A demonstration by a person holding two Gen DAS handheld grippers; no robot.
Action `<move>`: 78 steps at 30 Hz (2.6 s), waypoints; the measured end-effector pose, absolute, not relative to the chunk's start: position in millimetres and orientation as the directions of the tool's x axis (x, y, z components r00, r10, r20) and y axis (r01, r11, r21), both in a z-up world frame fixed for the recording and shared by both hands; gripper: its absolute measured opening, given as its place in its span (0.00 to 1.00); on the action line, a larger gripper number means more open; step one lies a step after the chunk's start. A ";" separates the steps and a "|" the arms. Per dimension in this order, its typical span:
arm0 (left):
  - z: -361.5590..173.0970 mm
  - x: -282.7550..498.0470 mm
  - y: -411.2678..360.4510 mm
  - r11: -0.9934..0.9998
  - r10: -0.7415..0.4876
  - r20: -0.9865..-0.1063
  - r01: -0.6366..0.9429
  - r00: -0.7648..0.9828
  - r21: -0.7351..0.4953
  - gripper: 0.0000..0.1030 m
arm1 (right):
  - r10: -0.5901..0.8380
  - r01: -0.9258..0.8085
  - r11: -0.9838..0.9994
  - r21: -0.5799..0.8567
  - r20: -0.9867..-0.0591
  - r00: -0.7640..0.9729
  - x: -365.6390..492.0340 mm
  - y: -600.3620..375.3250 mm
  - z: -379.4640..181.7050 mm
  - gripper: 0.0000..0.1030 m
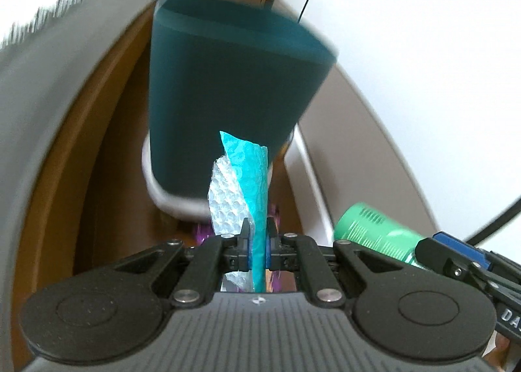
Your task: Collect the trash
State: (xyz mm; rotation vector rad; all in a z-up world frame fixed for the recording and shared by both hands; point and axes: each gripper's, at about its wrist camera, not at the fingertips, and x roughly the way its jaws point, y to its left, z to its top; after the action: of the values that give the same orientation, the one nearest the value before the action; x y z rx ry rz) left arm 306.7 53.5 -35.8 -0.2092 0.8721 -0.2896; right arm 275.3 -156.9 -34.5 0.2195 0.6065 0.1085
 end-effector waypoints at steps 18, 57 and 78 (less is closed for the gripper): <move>-84.7 328.2 51.6 0.936 -0.339 -0.736 0.134 0.586 -0.324 0.06 | 0.166 -0.066 0.986 0.152 -0.888 0.429 318.9 -178.0 -232.5 0.17; -159.0 309.2 27.9 0.942 -0.337 -0.819 0.161 0.465 -0.296 0.06 | -0.014 0.379 0.922 0.078 -0.972 0.233 296.8 -208.9 -362.4 0.45; -147.1 290.8 38.2 0.930 -0.365 -0.791 0.142 0.491 -0.340 0.06 | 0.108 0.325 0.928 0.183 -0.966 0.235 269.1 -205.0 -342.6 0.28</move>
State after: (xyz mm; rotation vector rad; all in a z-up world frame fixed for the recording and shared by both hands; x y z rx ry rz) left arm 290.8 38.2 -147.1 -0.2425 1.0142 -0.3113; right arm 269.1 -205.0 -342.6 0.3825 1.3345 -0.1534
